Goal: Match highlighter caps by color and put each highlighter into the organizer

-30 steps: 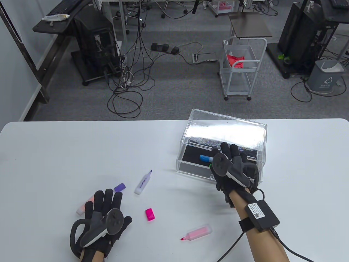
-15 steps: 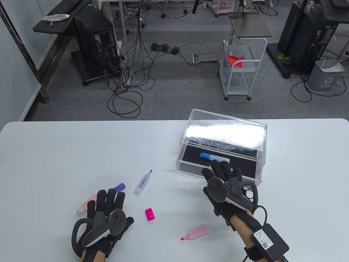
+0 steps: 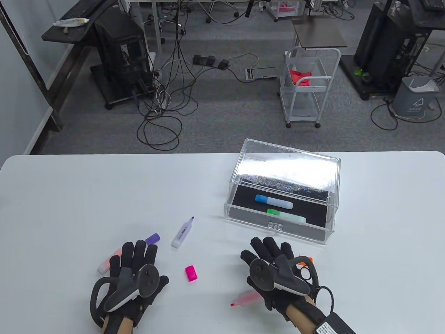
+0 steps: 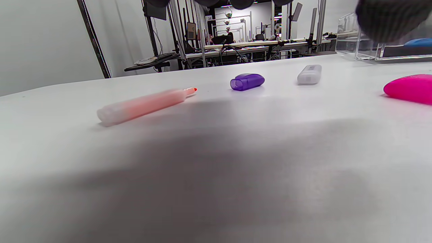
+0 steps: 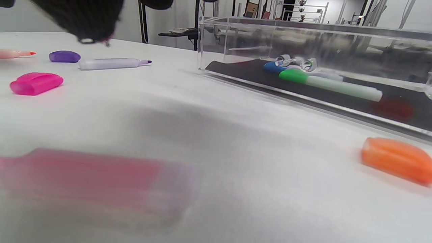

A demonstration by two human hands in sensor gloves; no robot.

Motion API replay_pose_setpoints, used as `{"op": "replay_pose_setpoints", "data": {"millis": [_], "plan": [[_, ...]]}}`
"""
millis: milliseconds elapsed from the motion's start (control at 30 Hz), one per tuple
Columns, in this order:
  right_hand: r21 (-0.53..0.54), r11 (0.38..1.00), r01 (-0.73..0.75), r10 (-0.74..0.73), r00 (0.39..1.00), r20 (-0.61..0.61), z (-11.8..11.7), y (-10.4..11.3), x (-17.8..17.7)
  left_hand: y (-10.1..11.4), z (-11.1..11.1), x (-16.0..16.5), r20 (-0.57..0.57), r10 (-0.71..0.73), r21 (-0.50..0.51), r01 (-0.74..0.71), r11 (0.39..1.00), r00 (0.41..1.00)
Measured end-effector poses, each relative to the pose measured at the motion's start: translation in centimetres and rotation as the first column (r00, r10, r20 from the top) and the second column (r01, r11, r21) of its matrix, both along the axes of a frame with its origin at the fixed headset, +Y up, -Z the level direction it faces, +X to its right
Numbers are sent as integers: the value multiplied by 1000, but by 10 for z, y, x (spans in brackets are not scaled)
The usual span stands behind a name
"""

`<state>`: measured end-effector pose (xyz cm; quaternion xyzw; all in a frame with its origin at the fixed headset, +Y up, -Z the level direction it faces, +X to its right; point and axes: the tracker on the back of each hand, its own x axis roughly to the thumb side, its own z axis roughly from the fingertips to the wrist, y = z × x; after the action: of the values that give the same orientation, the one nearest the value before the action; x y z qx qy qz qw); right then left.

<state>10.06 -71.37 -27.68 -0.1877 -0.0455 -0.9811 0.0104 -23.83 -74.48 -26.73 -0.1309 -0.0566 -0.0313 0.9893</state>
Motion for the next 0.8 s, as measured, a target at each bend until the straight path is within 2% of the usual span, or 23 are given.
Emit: {"op": "replay_pose_setpoints", "data": {"millis": [267,533,800], "plan": [[-108,991,79,-85,995,-51,4,-22,2,-4,-4,2,5,-5,-13,5,1000,1000],[-207,978,-16,-7,994,-112,10,-40,-7,-3,-4,0,4,11,-11,-10,1000,1000],[-194,971,-136,114,986,-125,11,-48,-13,-4,-5,1,11,26,-10,-26,1000,1000]]}}
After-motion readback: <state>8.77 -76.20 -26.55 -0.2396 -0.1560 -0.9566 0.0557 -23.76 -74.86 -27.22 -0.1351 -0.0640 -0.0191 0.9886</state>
